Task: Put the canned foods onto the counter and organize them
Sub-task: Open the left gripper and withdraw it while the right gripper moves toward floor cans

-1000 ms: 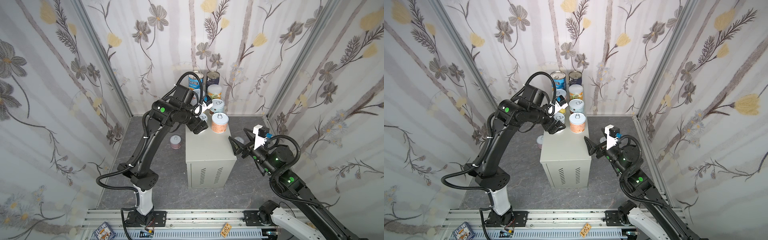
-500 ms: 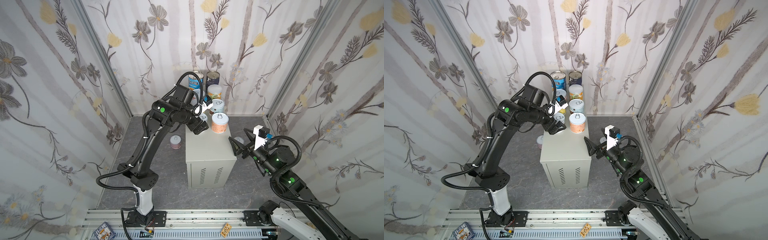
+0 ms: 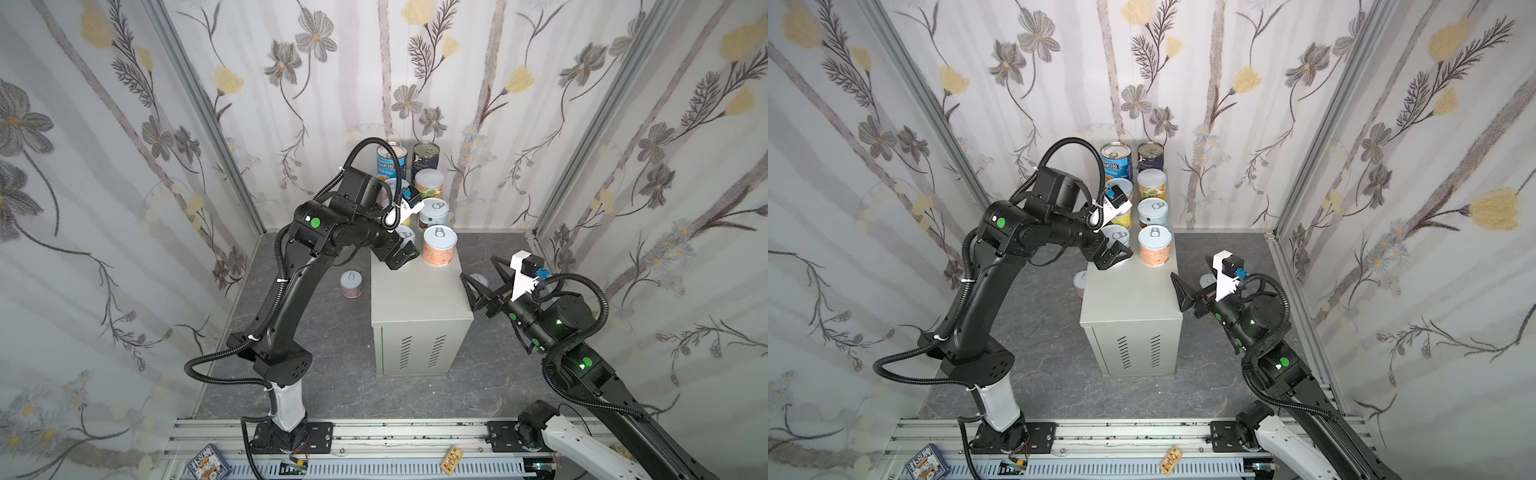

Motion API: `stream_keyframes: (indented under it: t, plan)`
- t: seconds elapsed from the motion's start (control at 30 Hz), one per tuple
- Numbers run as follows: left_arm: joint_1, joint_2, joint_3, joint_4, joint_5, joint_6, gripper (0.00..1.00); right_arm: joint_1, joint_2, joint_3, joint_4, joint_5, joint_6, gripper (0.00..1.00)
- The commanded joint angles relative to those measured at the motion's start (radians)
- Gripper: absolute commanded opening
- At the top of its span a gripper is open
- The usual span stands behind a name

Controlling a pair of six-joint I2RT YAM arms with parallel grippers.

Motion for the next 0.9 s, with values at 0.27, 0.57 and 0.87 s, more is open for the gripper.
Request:
stream_keyframes:
  t: [0.27, 0.57, 0.87]
  plan:
    - [0.03, -0.206, -0.321, 0.357, 0.008, -0.098, 1.0, -0.004, -0.079, -0.035, 0.039, 0.147, 0.013, 1.0]
    - [0.077, -0.403, -0.632, 0.697, -0.195, -0.266, 1.0, -0.042, -0.084, -0.081, 0.021, 0.405, 0.105, 1.0]
    - [0.081, -0.739, -1.15, 1.139, -0.38, -0.528, 1.0, -0.164, 0.055, -0.141, -0.016, 0.412, 0.253, 1.0]
